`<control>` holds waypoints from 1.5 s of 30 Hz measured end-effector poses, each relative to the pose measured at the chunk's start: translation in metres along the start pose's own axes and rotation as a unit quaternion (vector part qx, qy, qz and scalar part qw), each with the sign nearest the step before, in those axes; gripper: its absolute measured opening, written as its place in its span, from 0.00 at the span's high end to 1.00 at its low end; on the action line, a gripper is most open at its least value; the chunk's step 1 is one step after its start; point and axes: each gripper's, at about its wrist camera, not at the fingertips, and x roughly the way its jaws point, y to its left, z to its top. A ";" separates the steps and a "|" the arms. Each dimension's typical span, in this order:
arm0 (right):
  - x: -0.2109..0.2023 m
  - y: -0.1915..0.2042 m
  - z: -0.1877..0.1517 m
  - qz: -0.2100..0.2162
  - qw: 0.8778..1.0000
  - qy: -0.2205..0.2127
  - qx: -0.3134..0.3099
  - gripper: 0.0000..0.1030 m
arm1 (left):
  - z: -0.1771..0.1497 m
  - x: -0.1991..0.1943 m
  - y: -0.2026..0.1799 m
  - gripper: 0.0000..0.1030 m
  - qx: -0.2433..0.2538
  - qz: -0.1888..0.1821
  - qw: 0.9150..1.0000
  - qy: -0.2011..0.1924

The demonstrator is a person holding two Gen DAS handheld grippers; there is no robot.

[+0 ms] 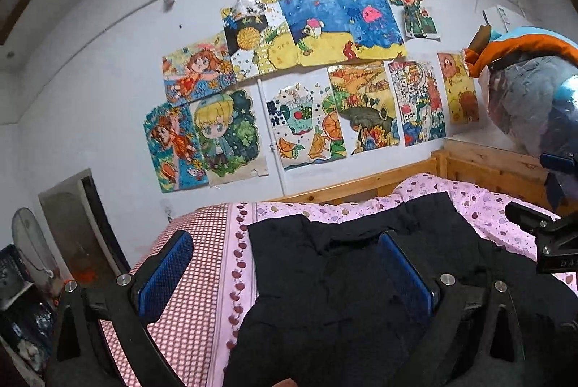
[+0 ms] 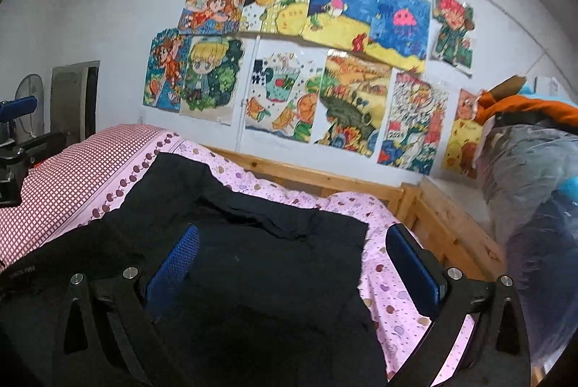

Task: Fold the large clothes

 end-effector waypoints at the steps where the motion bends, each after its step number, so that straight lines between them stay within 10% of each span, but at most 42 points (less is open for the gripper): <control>1: -0.004 -0.001 -0.002 -0.002 1.000 0.002 0.001 0.02 | -0.001 -0.006 0.000 0.00 -0.003 -0.001 1.000 -0.002; 29: -0.113 0.008 -0.035 0.070 0.996 0.042 -0.041 0.02 | -0.039 -0.132 0.009 0.00 -0.006 -0.007 1.000 0.024; 45: -0.112 -0.003 -0.075 0.104 0.985 0.120 -0.067 0.02 | -0.084 -0.128 0.009 0.00 -0.008 -0.014 0.996 0.091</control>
